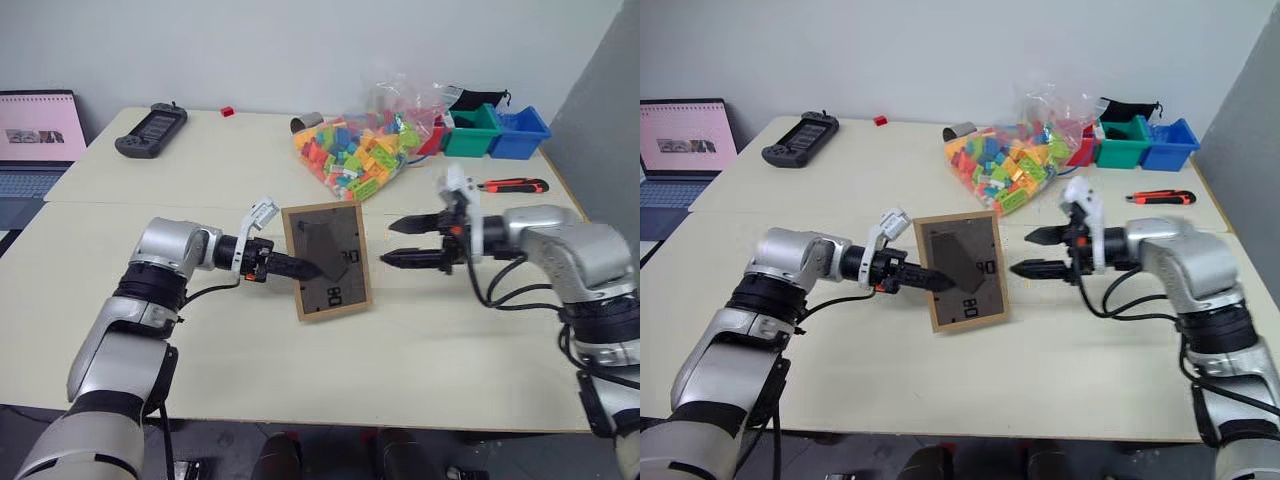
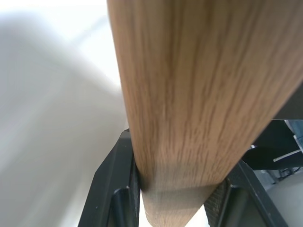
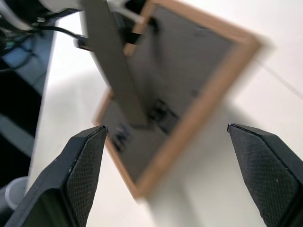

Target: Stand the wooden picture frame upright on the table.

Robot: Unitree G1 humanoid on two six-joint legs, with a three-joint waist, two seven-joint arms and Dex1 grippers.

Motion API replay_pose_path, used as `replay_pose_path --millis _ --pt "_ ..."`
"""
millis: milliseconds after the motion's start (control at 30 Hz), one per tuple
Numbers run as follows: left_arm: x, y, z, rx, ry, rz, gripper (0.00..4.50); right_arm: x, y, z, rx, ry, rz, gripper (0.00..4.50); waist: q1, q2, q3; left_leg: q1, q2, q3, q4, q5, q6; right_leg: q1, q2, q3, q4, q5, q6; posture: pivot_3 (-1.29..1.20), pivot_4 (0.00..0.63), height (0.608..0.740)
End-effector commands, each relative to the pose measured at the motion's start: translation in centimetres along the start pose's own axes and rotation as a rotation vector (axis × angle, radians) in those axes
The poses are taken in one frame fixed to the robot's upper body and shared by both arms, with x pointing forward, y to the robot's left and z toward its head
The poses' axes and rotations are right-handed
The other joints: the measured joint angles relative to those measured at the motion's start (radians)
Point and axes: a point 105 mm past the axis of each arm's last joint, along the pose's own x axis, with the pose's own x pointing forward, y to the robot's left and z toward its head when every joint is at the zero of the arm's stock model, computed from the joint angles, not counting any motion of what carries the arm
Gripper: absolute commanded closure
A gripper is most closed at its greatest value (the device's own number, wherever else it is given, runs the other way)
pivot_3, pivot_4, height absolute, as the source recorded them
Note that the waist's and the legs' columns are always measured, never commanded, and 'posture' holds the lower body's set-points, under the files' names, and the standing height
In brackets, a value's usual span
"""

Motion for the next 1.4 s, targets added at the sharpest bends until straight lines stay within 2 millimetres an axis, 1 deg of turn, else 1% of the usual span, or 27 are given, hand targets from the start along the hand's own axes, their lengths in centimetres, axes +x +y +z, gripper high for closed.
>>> replay_pose_path --millis 33,67,100,167,200,300,333,433,533,633,867,933,1067,1167,1400 --pt "-0.6 -2.0 0.0 -0.041 -0.003 -0.093 3.23 -3.1 -2.7 -0.1 -0.358 0.045 -0.212 0.19 0.001 0.0 0.0 0.0 0.0 0.0 0.0 0.0 0.0 0.0 0.0 0.0 0.0 0.0 0.0 0.0 0.15 0.74" --pt "-0.6 -2.2 0.0 -0.06 -0.006 -0.1 3.23 -3.2 -2.9 -0.8 -0.5 0.086 -0.236 0.19 0.001 0.0 0.0 0.0 0.0 0.0 0.0 0.0 0.0 0.0 0.0 0.0 0.0 0.0 0.0 0.0 0.15 0.74" --pt "-0.7 -2.5 -0.1 -0.083 -0.007 -0.113 3.23 -3.1 -3.2 -1.4 -0.693 0.117 -0.273 0.19 0.001 0.0 0.0 0.0 0.0 0.0 0.0 0.0 0.0 0.0 0.0 0.0 -0.001 0.0 0.001 0.0 0.15 0.74" --pt "-0.5 -3.0 -0.3 -0.126 -0.005 -0.134 3.23 -2.3 -2.5 -2.6 -0.977 0.123 -0.257 0.19 -0.001 0.0 0.0 0.0 0.0 0.001 0.0 0.0 0.0 0.0 0.0 0.0 -0.002 -0.001 0.002 0.0 0.15 0.74" --pt "-0.4 -3.3 -0.4 -0.149 -0.006 -0.148 3.23 -1.8 -2.2 -2.7 -1.124 0.105 -0.266 0.19 -0.003 0.0 0.0 0.0 0.0 0.001 0.0 0.0 0.0 0.0 0.0 0.001 -0.003 -0.001 0.002 0.0 0.15 0.74" --pt "0.2 -4.4 -0.2 -0.231 -0.011 -0.196 3.23 -0.4 -1.2 -2.9 -1.433 0.023 -0.261 0.19 -0.018 0.0 0.001 0.0 0.0 0.002 0.001 0.0 0.0 0.0 0.0 0.002 -0.002 -0.001 0.002 0.0 0.15 0.74" --pt "0.3 -4.9 -0.2 -0.26 -0.007 -0.219 3.23 0.1 -0.8 -3.0 -1.509 -0.012 -0.247 0.19 -0.02 0.0 0.001 0.0 0.0 0.002 0.001 0.0 0.0 0.0 0.0 0.002 -0.001 -0.001 0.002 0.0 0.15 0.74" --pt "0.6 -6.5 -0.2 -0.313 0.008 -0.283 3.23 0.9 0.1 -2.7 -1.652 -0.12 -0.237 0.19 -0.026 0.0 0.001 0.001 0.0 0.001 0.001 0.0 0.0 0.0 0.0 0.002 0.002 -0.001 0.002 0.0 0.15 0.74" --pt "0.7 -7.1 -0.6 -0.323 0.018 -0.315 3.23 1.6 0.6 -2.1 -1.729 -0.217 -0.241 0.19 -0.027 0.0 0.001 0.004 -0.001 0.001 0.001 0.003 -0.004 0.0 -0.001 0.002 0.007 -0.003 -0.001 0.0 0.15 0.74" --pt "0.7 -7.3 -0.9 -0.328 0.02 -0.321 3.23 2.2 1.7 -1.3 -1.798 -0.316 -0.217 0.19 -0.027 0.0 0.001 0.006 -0.001 0.001 0.001 0.003 -0.005 0.001 -0.001 0.002 0.009 -0.004 -0.003 0.0 0.15 0.74" --pt "0.9 -7.5 -1.7 -0.339 0.03 -0.322 3.23 4.0 3.6 0.9 -1.874 -0.512 -0.198 0.19 -0.028 0.0 0.001 0.009 -0.001 0.001 0.0 0.003 -0.005 0.002 -0.001 0.004 0.01 -0.004 -0.003 0.0 0.15 0.74" --pt "0.9 -7.5 -1.7 -0.34 0.026 -0.317 3.23 4.3 3.8 1.0 -1.887 -0.531 -0.183 0.19 -0.026 0.0 0.001 0.009 -0.002 0.001 0.0 0.003 -0.005 0.002 -0.001 0.004 0.01 -0.004 -0.003 0.0 0.15 0.74" --pt "1.0 -7.6 -1.5 -0.337 0.017 -0.316 3.23 5.8 4.7 0.5 -1.888 -0.541 -0.12 0.19 -0.026 0.0 0.001 0.009 -0.003 0.001 0.0 0.003 -0.005 0.003 -0.002 0.003 0.01 -0.004 -0.003 0.0 0.15 0.74" --pt "1.1 -7.6 -1.6 -0.339 0.016 -0.314 3.23 6.3 4.6 0.3 -1.89 -0.527 -0.113 0.74 -0.026 0.0 0.001 0.009 -0.003 0.001 0.0 0.003 -0.005 0.003 -0.003 0.003 0.01 -0.004 -0.003 0.0 0.15 0.74" --pt "1.3 -7.7 -1.6 -0.339 0.012 -0.311 3.23 6.2 4.1 0.5 -1.881 -0.51 -0.132 2.58 -0.026 0.0 0.001 0.009 -0.003 0.001 0.0 0.003 -0.005 0.003 -0.003 0.003 0.01 -0.004 -0.003 0.0 0.15 0.74"
